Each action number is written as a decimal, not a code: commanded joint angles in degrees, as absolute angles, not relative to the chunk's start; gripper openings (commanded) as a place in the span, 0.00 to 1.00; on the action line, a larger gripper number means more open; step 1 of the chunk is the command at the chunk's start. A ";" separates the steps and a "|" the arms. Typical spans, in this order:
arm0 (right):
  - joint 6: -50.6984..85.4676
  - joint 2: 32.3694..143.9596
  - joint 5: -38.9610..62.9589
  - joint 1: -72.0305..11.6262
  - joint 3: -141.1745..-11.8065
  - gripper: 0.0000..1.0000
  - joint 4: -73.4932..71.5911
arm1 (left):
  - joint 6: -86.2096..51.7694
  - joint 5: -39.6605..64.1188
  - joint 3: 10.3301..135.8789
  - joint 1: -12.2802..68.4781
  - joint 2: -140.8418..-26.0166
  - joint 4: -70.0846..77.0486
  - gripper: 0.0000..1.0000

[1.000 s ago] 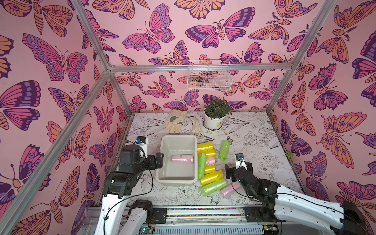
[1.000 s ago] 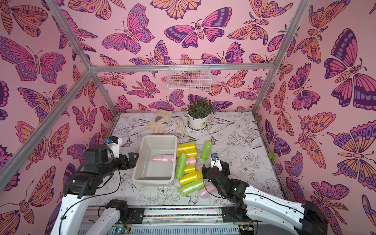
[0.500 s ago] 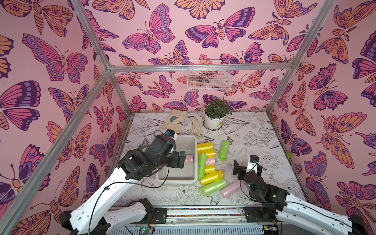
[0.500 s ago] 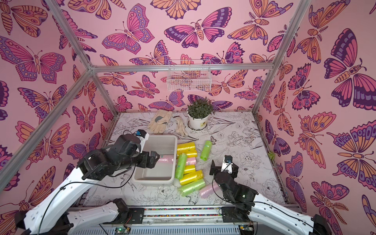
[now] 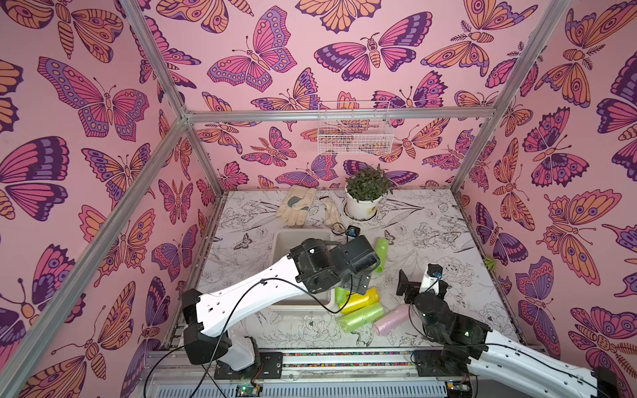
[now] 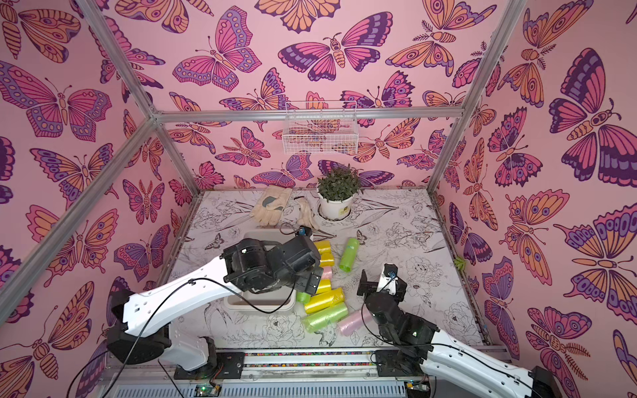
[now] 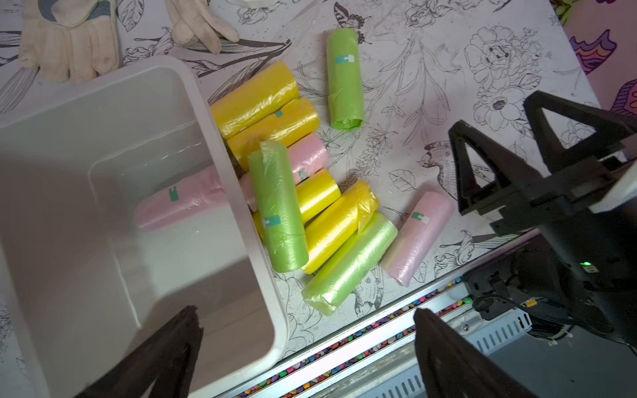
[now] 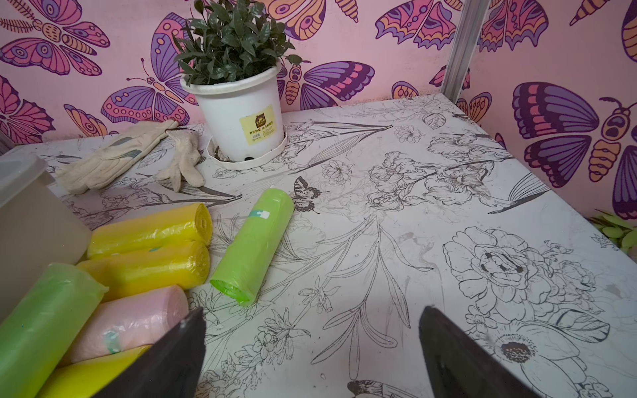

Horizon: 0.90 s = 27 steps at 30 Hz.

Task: Put the roll of trash bags into the storage box
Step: Pick up the roll of trash bags from the center of the board.

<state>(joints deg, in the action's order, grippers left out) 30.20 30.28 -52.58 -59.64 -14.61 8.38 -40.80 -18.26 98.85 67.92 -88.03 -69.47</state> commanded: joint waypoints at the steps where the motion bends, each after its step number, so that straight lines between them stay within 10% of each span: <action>1: 31.21 30.03 -54.23 -59.33 -14.94 0.99 8.78 | -44.69 -19.86 99.85 68.03 -90.63 -72.08 1.00; 27: 31.29 24.68 -53.45 -59.33 -13.18 0.99 9.78 | -45.25 -14.47 105.06 66.01 -116.00 -76.53 0.91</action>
<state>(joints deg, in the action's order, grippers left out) 30.24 24.99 -52.69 -59.64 -13.41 8.67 -44.34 -13.10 103.70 66.46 -114.39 -72.58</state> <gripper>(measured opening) 0.992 0.912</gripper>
